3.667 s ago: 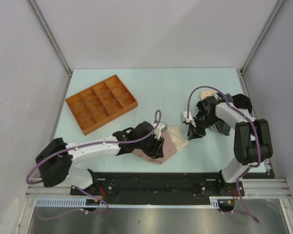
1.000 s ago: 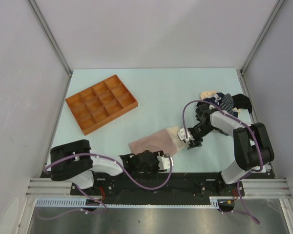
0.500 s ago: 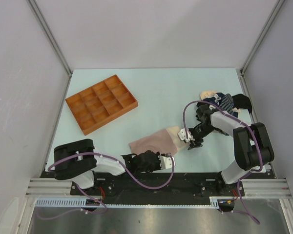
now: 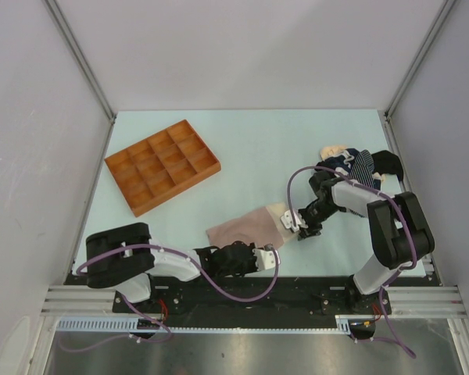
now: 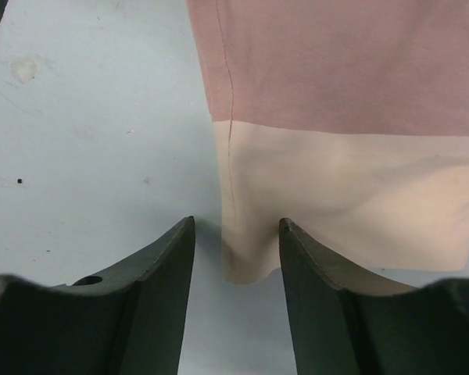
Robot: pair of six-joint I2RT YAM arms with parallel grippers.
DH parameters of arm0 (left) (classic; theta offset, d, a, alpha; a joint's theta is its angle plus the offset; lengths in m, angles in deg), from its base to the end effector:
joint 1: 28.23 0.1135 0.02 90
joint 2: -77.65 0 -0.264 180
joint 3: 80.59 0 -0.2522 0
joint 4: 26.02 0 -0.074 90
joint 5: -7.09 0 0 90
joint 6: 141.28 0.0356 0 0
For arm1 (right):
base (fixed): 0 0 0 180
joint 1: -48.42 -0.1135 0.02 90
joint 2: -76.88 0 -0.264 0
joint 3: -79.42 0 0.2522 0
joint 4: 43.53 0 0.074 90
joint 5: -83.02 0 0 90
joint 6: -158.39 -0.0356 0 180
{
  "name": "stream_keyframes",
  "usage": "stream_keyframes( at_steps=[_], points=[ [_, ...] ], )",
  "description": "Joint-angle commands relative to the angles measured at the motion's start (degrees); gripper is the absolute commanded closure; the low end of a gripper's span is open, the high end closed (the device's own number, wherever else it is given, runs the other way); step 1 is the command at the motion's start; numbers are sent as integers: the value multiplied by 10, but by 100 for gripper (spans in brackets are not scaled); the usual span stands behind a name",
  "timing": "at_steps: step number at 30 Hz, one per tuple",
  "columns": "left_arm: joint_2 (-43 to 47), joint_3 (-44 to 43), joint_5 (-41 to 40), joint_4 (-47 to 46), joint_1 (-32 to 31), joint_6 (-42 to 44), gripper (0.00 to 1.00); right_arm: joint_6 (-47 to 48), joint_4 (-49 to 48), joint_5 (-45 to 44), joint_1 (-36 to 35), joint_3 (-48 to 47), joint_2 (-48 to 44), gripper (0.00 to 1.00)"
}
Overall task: Roll the underwear
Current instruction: Fold the underwear at the center of the board.
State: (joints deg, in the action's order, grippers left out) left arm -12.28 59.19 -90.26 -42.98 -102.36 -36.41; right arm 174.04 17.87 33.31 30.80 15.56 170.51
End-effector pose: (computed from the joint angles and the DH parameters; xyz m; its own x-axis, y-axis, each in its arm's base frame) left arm 0.0795 -0.2630 0.1260 0.0943 0.5991 -0.7951 0.9316 0.2286 0.2827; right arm 0.2347 0.0987 0.1506 0.4673 -0.6223 -0.6281 -0.8587 -0.4886 -0.1547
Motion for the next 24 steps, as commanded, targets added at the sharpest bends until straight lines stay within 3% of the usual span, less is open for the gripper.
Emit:
stream_keyframes(
  at_steps=[1,12,24],
  points=[
    [22,9,3,6,4,-31,100,-6,-28,-17,-9,7,12,51],
    [93,30,68,-1,60,-80,100,-5,-19,-29,-16,12,11,77],
    [141,33,159,16,121,-113,100,-37,3,-17,-20,2,-13,94]
  ],
)
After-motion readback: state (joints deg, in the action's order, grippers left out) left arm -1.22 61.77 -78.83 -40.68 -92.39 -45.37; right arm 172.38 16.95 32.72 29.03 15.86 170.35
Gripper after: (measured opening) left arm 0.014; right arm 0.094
